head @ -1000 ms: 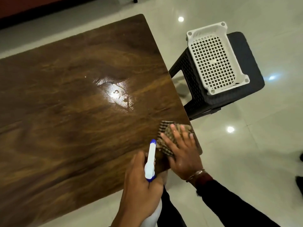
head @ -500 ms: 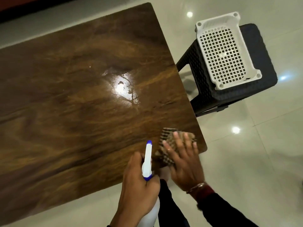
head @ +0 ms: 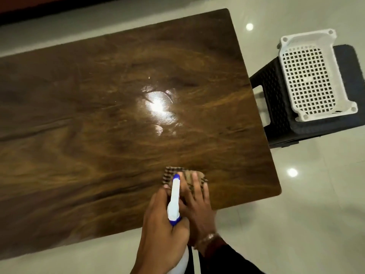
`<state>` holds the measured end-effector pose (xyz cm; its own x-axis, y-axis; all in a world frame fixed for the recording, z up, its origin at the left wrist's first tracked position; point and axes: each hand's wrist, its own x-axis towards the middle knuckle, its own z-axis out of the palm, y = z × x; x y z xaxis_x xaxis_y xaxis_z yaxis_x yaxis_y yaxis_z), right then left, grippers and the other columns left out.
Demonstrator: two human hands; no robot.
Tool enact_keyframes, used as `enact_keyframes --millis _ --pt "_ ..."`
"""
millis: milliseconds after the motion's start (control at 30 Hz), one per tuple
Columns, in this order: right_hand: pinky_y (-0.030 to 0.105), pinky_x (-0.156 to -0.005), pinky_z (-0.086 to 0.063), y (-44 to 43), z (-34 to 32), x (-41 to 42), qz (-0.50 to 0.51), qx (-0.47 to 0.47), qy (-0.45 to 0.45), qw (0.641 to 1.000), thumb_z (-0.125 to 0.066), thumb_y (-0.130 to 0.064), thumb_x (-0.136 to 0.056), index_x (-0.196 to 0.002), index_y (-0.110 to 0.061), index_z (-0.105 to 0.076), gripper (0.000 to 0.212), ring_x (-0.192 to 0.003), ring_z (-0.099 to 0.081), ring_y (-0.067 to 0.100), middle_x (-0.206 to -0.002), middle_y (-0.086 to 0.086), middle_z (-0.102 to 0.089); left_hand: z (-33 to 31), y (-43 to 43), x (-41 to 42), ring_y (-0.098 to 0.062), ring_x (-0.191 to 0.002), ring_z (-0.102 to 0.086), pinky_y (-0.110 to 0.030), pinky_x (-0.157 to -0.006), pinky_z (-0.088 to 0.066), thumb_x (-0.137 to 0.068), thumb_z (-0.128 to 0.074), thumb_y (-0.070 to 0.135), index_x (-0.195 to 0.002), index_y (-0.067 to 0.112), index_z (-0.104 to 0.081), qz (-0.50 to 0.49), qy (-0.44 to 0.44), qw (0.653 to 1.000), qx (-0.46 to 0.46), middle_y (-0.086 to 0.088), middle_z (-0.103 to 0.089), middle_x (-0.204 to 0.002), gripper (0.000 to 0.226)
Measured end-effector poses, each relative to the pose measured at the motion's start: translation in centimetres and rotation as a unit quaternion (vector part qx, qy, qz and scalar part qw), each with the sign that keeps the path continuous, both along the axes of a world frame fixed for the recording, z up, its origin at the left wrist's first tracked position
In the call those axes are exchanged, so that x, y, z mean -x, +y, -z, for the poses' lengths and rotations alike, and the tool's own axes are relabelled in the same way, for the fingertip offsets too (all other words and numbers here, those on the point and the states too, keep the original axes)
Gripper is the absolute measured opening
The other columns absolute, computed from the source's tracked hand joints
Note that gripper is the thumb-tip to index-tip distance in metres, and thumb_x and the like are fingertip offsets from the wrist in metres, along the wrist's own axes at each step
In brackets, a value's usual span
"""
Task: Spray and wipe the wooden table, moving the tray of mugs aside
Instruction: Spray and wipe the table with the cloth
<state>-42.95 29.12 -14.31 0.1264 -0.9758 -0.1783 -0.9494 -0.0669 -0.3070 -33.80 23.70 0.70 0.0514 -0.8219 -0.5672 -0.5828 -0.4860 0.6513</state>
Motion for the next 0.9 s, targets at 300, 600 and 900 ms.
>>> enact_keyframes --millis 300,600,900 --pt "0.076 -0.119 -0.010 -15.6 -0.1 8.1 0.221 -0.026 0.041 0.974 -0.051 -0.045 -0.082 -0.163 -0.043 -0.020 0.086 -0.156 -0.003 0.052 -0.175 0.010 -0.002 0.4 -2.8 -2.4 -0.012 -0.086 -0.062 -0.040 -0.076 -0.061 -0.070 -0.071 0.021 -0.100 0.035 -0.053 0.026 0.041 0.999 0.000 0.008 -0.061 -0.092 0.038" --pt "0.070 -0.110 -0.039 -13.3 0.6 -2.8 0.045 0.012 0.026 0.999 -0.030 -0.041 -0.104 -0.155 -0.041 -0.044 0.053 -0.152 -0.032 0.046 -0.169 0.007 -0.032 -0.8 -9.0 -2.9 -0.012 -0.069 -0.055 -0.014 -0.059 -0.040 -0.076 -0.065 0.002 -0.084 0.023 -0.052 0.040 0.065 0.995 0.060 0.005 -0.056 -0.076 0.027" --pt "0.075 -0.120 -0.012 -25.3 0.0 7.2 0.228 -0.023 0.035 0.973 -0.048 -0.047 -0.086 -0.161 -0.045 -0.023 0.079 -0.156 -0.005 0.052 -0.175 0.008 -0.005 -0.5 -13.0 -4.2 -0.024 -0.077 -0.059 -0.051 -0.065 -0.053 -0.066 -0.064 0.016 -0.089 0.019 -0.052 0.031 0.044 0.997 0.054 -0.003 -0.058 -0.085 0.026"
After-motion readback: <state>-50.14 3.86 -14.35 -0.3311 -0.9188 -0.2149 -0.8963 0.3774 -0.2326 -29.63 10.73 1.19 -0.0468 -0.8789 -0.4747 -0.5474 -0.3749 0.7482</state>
